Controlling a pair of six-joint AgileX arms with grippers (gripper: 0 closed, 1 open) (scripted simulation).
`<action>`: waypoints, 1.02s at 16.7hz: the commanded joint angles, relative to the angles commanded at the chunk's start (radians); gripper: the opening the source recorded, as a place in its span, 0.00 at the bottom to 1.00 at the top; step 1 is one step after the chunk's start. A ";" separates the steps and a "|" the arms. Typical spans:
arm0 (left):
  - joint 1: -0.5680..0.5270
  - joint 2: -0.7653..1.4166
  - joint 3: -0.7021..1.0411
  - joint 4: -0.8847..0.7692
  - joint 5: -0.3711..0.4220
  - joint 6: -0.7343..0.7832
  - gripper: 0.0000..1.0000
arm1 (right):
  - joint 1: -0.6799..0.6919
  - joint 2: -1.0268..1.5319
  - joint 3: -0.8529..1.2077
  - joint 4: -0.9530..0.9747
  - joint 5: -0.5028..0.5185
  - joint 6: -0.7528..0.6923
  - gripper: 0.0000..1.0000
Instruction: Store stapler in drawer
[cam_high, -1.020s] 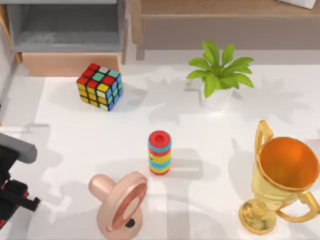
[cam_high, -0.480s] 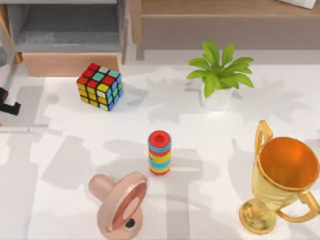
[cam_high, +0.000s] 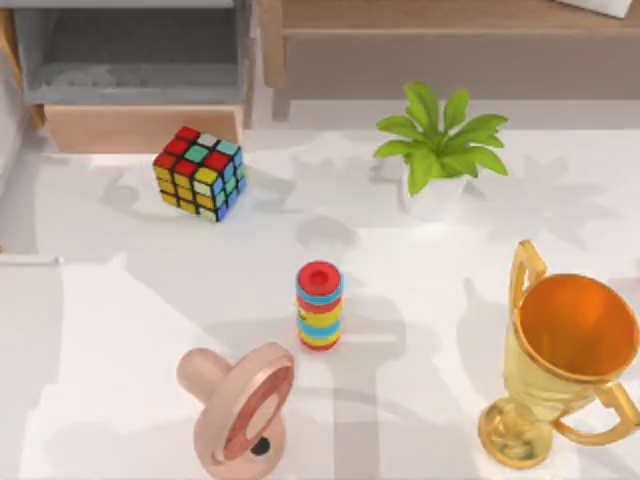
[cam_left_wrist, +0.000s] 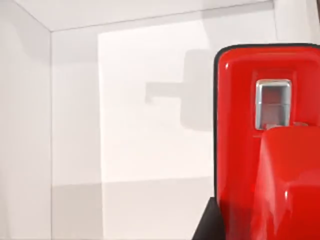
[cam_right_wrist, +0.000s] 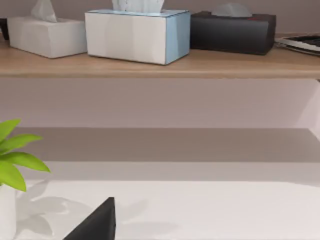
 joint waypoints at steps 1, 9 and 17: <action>0.021 0.056 0.051 -0.002 -0.003 0.002 0.00 | 0.000 0.000 0.000 0.000 0.000 0.000 1.00; 0.106 0.428 0.276 -0.109 -0.019 0.020 0.00 | 0.000 0.000 0.000 0.000 0.000 0.000 1.00; 0.096 0.472 0.279 -0.178 -0.019 0.023 0.00 | 0.000 0.000 0.000 0.000 0.000 0.000 1.00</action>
